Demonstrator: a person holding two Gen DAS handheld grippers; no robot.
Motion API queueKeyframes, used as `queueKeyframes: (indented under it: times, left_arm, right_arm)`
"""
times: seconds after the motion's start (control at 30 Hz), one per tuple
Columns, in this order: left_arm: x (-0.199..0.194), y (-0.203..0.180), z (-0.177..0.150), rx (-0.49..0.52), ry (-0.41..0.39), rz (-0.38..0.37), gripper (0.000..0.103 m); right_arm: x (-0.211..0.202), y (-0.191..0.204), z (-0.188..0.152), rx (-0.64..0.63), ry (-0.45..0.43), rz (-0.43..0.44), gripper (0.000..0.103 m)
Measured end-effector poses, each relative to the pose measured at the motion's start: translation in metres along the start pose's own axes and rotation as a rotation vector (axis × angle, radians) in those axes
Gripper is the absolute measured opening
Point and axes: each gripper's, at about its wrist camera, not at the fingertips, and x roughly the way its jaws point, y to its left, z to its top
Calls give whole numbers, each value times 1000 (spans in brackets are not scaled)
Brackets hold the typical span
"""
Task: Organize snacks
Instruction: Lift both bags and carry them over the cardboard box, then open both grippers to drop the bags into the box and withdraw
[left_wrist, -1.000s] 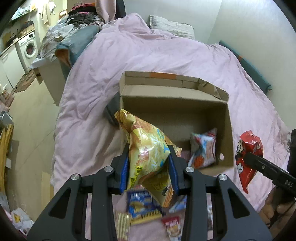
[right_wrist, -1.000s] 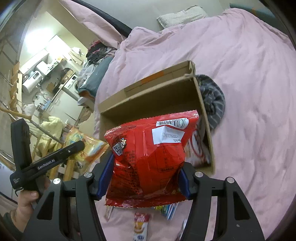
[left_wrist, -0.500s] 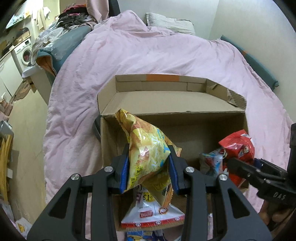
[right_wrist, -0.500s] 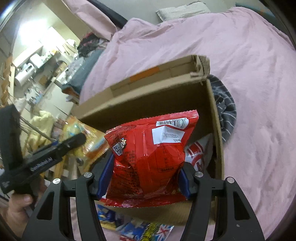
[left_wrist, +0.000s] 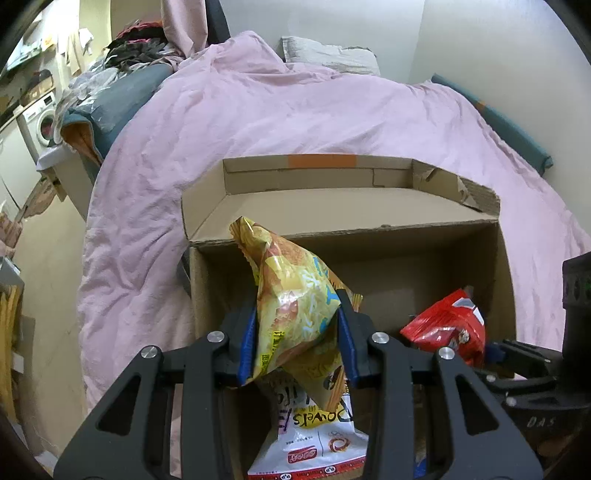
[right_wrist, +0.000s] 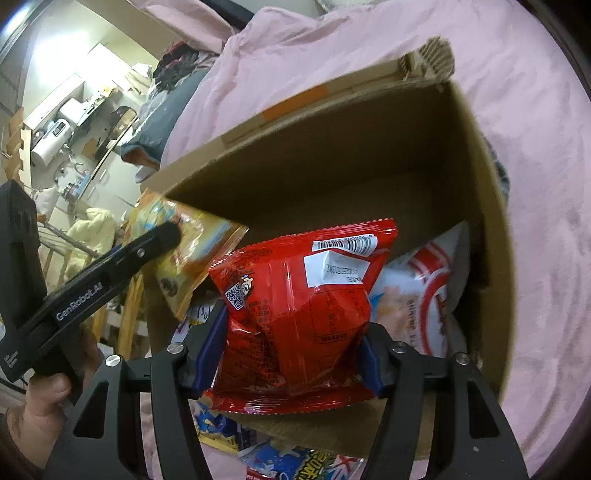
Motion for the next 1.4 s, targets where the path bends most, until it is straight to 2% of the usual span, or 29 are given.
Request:
queueKeyframes:
  times: [0.17,0.47,0.53,0.6,0.67,0.73,0.8,0.83,1.4]
  left_arm:
    - [3,-4,-1,7,11,-10,36]
    - [2,-4,-1,11,10,-6,38]
    - [1,-3,-1,5,8,-1,40]
    - [0,-2,0,0,7,-9,42]
    - [-3,-1,0,0,3,-4,49]
    - [-7,1,0,-7,-9,-3,71]
    - [-11,2,1,-18,-28,0,84]
    - [-12,3,1,-24,-35,0,86]
    - [-23,6,-3,-33,-44,2,86]
  right_arm:
    - [3,4,1,-17,24,4,66]
    - [-3,4,3,-7,8,39,69]
    - [-7,3,3,0,-3,50,73]
    - [-11,2,3,7,-25,50,82]
    - [-18,1,5,12,-62,49,86]
    - [-25,0,6,14,-97,42,87]
    - [-30,-2,8,25,-120,42,88]
    - [-31,-3,8,31,-123,41,88]
    - [-37,-1,5,11,-120,-1,88]
